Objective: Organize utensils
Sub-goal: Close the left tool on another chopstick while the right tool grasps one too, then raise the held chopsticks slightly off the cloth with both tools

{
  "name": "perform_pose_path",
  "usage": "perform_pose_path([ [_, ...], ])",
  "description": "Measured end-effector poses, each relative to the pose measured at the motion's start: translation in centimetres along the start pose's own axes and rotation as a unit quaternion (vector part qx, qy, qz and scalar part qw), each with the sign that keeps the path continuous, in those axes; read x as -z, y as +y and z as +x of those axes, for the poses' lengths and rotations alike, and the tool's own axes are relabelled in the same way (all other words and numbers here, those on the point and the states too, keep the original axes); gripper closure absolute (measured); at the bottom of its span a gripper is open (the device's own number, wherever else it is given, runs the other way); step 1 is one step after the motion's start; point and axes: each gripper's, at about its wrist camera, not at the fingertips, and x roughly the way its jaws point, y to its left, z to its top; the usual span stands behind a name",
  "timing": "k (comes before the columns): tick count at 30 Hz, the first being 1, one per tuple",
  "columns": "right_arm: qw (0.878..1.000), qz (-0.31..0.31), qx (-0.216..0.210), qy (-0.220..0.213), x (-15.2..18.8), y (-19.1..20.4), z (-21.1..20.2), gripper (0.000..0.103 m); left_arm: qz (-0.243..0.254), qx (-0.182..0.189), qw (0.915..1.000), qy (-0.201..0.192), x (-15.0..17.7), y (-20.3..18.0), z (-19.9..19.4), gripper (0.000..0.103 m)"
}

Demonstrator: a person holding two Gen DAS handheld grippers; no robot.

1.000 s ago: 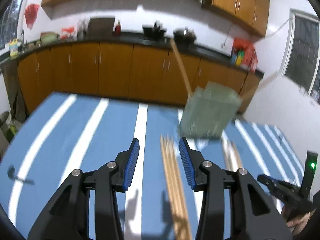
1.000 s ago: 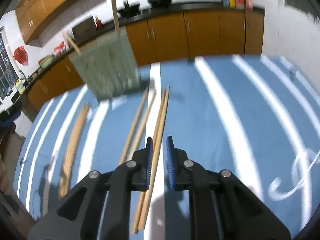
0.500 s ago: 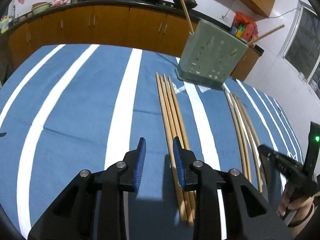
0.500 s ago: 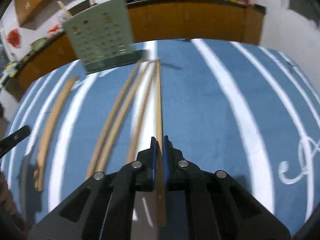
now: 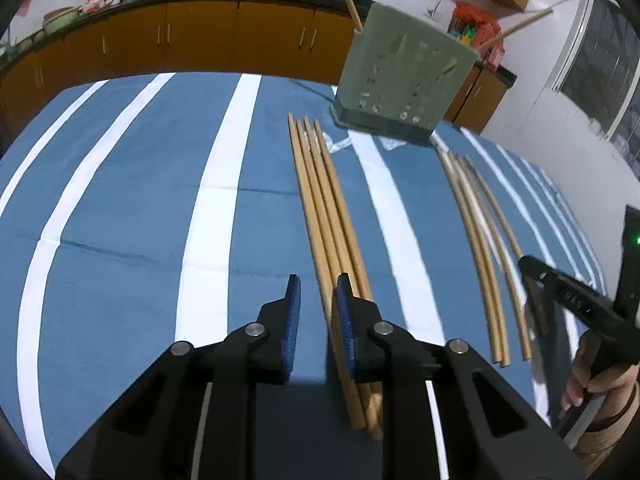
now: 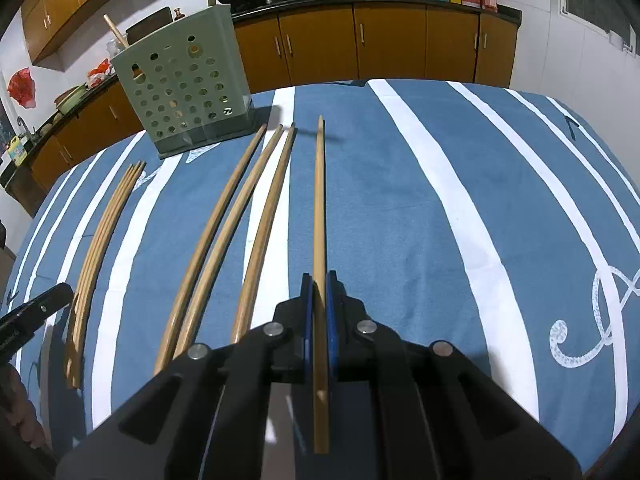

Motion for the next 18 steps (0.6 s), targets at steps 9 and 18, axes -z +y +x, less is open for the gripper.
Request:
perform_pose_path([
  [9, 1.0, -0.014, 0.003, -0.001, 0.4, 0.5, -0.3, 0.091, 0.015, -0.026, 0.9996, -0.001, -0.1, -0.6, 0.3, 0.084],
  [18, 1.0, -0.008, 0.02, -0.006, -0.3, -0.5, 0.1, 0.095, -0.009, -0.074, 0.9972, -0.006, -1.2, 2.4, 0.2, 0.096],
])
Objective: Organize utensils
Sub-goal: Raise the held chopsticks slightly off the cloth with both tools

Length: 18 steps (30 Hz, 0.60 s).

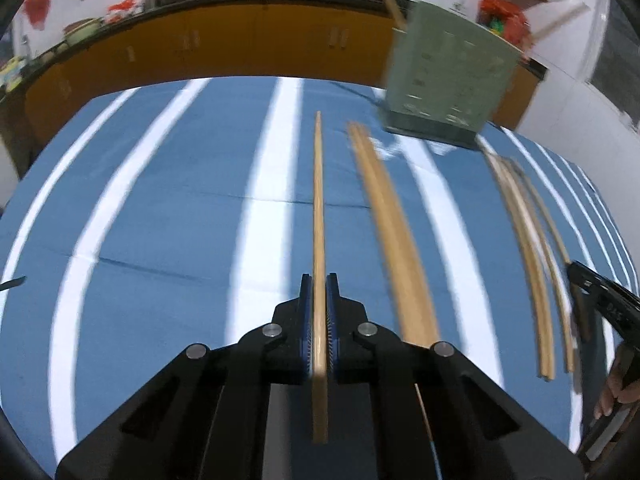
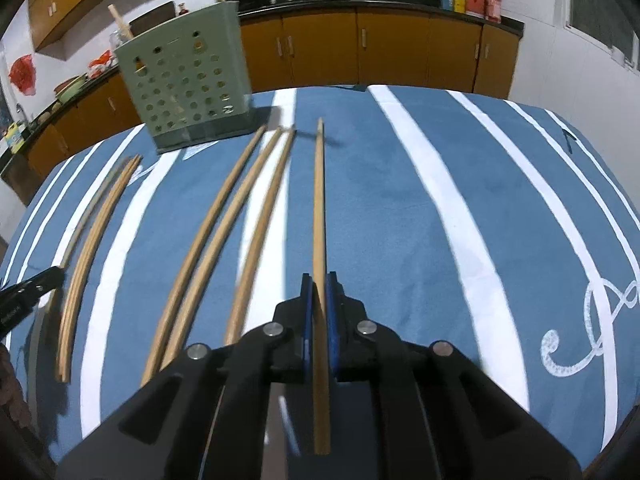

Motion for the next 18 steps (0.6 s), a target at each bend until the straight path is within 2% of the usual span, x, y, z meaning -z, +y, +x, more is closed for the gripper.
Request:
perform_pose_path([
  [4, 1.0, 0.005, 0.002, -0.003, -0.1, -0.5, 0.1, 0.095, -0.017, -0.009, 0.9998, -0.002, -0.4, 2.2, -0.1, 0.095],
  [10, 1.0, 0.005, 0.002, -0.003, 0.0, -0.4, 0.2, 0.095, 0.0, -0.025, 0.9996, -0.014, -0.1, 1.9, -0.1, 0.095],
  [18, 1.0, 0.0, 0.01, -0.003, -0.1, -0.2, 0.2, 0.095, -0.012, -0.012, 0.9997, -0.015, -0.2, 2.3, -0.2, 0.095],
])
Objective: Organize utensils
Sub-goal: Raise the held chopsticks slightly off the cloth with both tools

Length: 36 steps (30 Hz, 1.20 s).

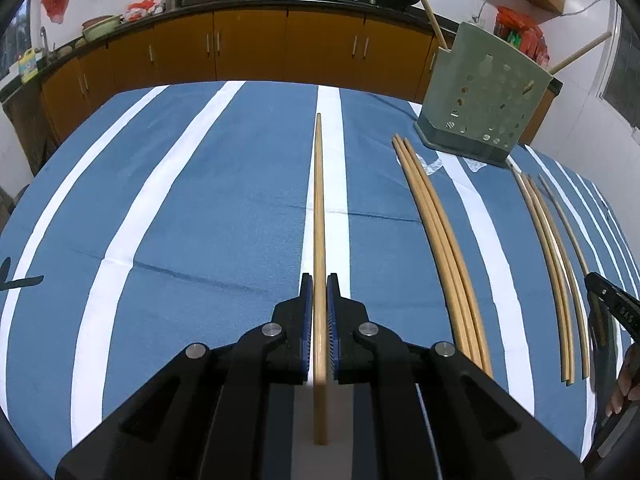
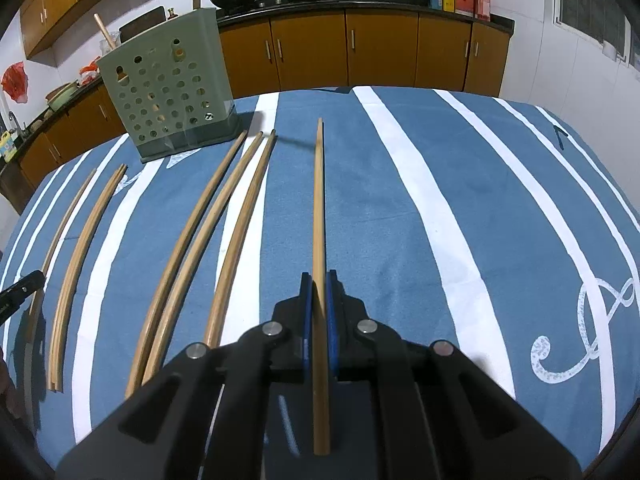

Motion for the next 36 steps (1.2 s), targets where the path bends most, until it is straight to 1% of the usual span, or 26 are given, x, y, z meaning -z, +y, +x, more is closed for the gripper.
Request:
perform_pose_path([
  [6, 1.0, 0.001, -0.001, 0.0, 0.01, -0.07, 0.02, 0.095, -0.006, 0.006, 1.0, 0.0, -0.03, 0.1, 0.04, 0.094],
  [36, 1.0, 0.001, 0.0, 0.0, 0.01, 0.01, 0.06, 0.095, -0.007, 0.006, 1.0, 0.0, -0.04, 0.07, 0.07, 0.094],
])
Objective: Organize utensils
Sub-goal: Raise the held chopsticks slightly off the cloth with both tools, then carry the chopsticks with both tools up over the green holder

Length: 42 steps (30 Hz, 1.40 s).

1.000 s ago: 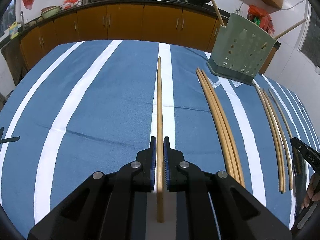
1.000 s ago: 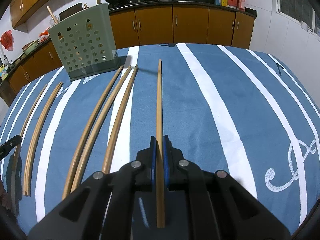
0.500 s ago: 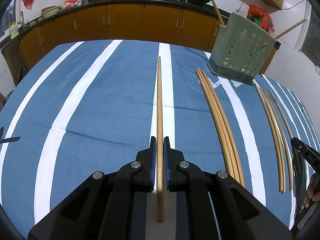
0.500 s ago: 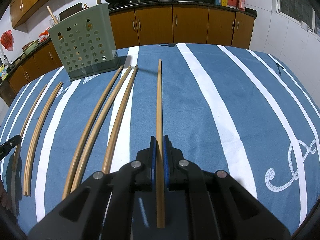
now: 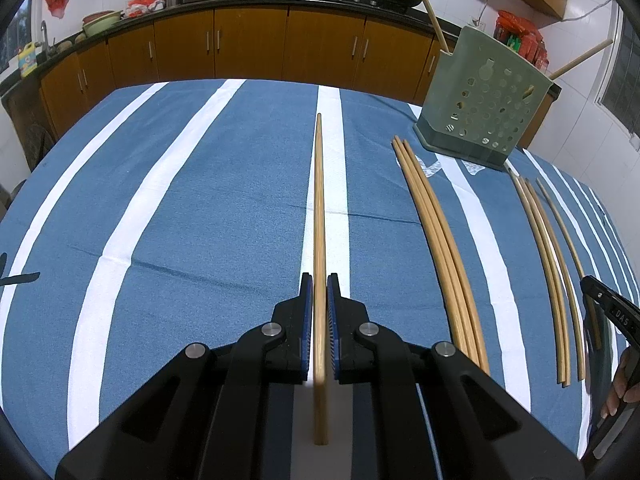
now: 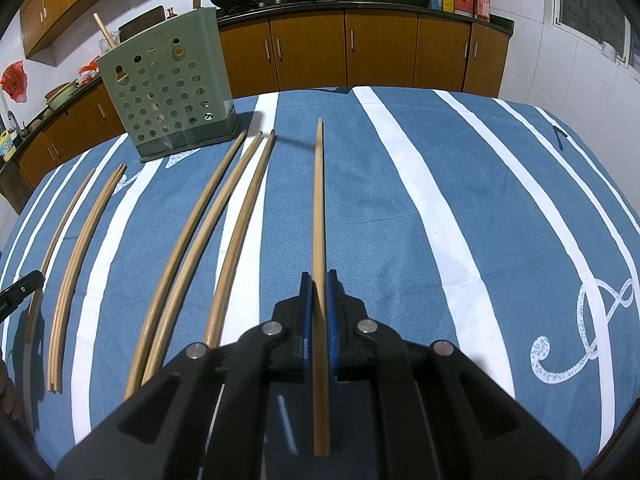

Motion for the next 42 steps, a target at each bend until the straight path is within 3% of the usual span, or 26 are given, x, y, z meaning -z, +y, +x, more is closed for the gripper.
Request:
perform_pose_path([
  [10, 1.0, 0.005, -0.002, 0.0, 0.6, -0.2, -0.5, 0.095, 0.01, -0.011, 0.9999, 0.0, 0.6, -0.4, -0.5, 0.094],
  [21, 1.0, 0.011, -0.016, -0.002, 1.0, -0.4, -1.7, 0.095, 0.004, 0.004, 1.0, 0.001, 1.1, 0.0, -1.0, 0.095],
  [25, 0.999, 0.011, -0.022, -0.042, -0.1, -0.6, -4.2, 0.095, -0.001, 0.011, 0.9998, -0.019, 0.4, 0.6, -2.5, 0.096],
  [35, 0.985, 0.018, -0.027, -0.17, -5.0, -1.2, -11.2, 0.095, -0.001, 0.02, 0.9892, -0.145, -5.6, 0.7, -9.9, 0.096],
  [42, 0.975, 0.017, -0.038, -0.218, -8.2, -1.0, -13.5, 0.095, -0.009, 0.025, 0.9835, -0.179, -9.6, 0.9, -11.2, 0.096],
])
